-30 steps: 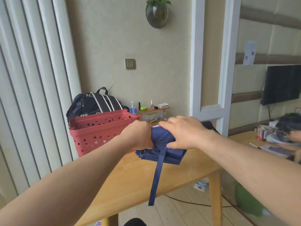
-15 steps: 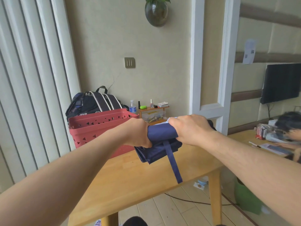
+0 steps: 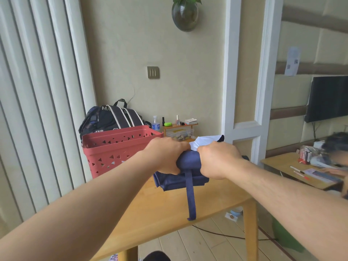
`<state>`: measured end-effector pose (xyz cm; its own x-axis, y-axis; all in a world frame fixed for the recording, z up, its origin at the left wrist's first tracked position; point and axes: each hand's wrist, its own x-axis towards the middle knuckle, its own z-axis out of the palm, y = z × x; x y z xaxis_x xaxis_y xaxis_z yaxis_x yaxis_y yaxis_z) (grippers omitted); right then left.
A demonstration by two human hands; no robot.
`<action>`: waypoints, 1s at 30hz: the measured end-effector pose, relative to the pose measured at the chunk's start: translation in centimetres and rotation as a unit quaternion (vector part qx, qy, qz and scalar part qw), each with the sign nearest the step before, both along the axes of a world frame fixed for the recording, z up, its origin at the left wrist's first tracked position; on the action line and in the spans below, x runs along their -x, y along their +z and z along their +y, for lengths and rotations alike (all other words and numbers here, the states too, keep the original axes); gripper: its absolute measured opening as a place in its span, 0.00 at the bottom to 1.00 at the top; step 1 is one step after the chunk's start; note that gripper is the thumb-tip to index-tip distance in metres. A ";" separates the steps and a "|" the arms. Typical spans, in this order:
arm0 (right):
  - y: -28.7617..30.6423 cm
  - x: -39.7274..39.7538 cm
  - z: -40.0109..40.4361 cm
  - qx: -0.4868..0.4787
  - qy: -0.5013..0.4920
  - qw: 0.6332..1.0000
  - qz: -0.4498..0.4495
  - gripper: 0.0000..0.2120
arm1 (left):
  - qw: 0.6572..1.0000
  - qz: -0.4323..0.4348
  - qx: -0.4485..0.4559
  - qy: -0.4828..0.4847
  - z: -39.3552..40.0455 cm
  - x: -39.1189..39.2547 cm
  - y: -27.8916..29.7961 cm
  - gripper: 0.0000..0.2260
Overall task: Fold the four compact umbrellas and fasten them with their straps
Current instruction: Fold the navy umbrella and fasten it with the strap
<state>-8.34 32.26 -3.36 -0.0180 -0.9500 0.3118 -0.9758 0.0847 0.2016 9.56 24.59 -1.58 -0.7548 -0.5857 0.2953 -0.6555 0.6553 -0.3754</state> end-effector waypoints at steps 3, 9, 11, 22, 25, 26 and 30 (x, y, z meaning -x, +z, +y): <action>0.4 0.1 0.1 -0.044 -0.011 0.998 -0.033 0.09 | 0.999 0.022 0.019 -0.014 -0.1 0.6 -0.6 0.21; 0.8 2.3 0.2 -0.140 -0.002 0.978 -0.152 0.09 | 0.998 0.057 0.038 -0.010 -1.0 -1.7 -1.7 0.13; 0.6 2.5 0.1 -0.162 0.008 0.967 -0.195 0.09 | 0.998 0.054 0.018 -0.013 -1.1 -1.5 -1.8 0.10; 1.3 2.1 0.0 0.004 0.126 0.989 -0.075 0.34 | 0.995 0.062 -0.028 0.066 -0.8 0.1 -1.9 0.05; 0.4 2.3 -1.2 0.076 0.167 0.982 0.047 0.24 | 0.994 0.044 -0.065 0.078 -0.5 0.1 -1.2 0.05; 0.2 2.7 -1.3 0.078 0.161 0.982 0.061 0.25 | 0.993 0.034 -0.081 0.081 -0.3 0.0 -1.1 0.04; 0.3 3.5 -0.7 0.101 0.117 0.985 0.076 0.19 | 0.987 0.047 -0.130 0.078 0.2 -0.5 -0.8 0.10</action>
<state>-11.79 31.52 -3.05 0.2545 -0.8408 0.4779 -0.9335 -0.0845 0.3484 10.02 24.75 -2.39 -0.6253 -0.7585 0.1837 -0.7804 0.6094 -0.1400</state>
